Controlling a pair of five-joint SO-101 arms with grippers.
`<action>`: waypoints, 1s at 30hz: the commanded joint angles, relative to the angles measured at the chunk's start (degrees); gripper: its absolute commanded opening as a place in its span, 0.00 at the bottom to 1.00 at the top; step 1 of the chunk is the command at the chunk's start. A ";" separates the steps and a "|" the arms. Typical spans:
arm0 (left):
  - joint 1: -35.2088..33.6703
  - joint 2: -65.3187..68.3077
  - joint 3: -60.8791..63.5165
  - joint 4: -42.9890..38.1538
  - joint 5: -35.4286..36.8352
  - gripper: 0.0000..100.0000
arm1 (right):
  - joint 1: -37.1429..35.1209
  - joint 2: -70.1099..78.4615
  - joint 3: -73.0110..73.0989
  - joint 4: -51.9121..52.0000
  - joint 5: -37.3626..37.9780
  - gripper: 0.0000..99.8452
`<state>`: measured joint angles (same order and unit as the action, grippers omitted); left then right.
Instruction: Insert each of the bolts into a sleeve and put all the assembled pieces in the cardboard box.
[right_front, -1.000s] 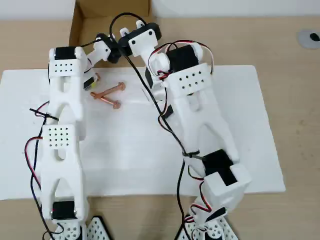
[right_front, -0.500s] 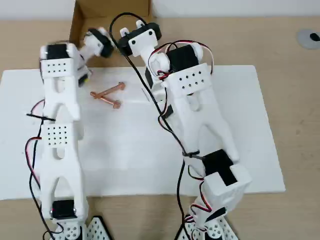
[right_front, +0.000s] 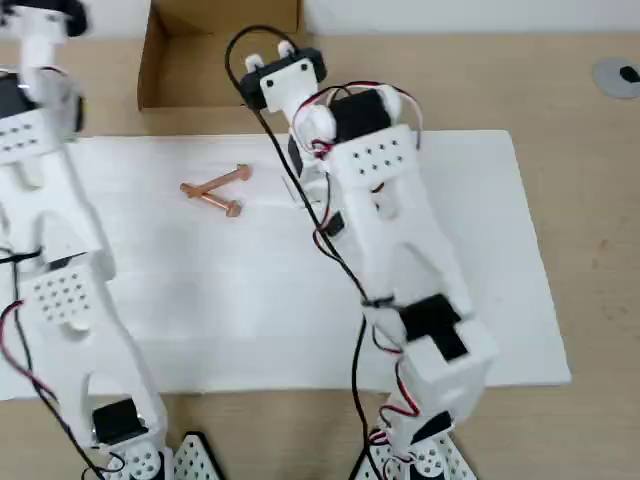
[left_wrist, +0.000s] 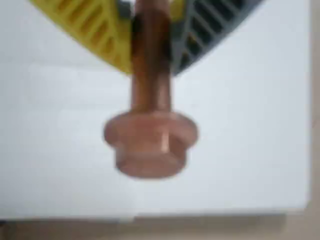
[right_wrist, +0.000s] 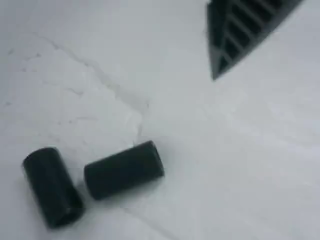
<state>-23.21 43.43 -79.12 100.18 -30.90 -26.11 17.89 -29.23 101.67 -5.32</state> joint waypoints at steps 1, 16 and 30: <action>-0.62 -15.78 15.38 0.53 1.67 0.01 | 3.82 7.08 -0.84 -0.88 -9.14 0.44; 5.01 -60.26 75.87 -12.75 -1.32 0.01 | 4.62 21.32 -14.64 0.79 -16.44 0.26; 5.63 -81.89 95.12 -16.26 -3.69 0.01 | 4.70 27.38 -15.34 -0.09 -37.01 0.20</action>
<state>-18.55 -34.29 15.21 84.70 -34.42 -22.51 45.41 -41.36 101.58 -41.19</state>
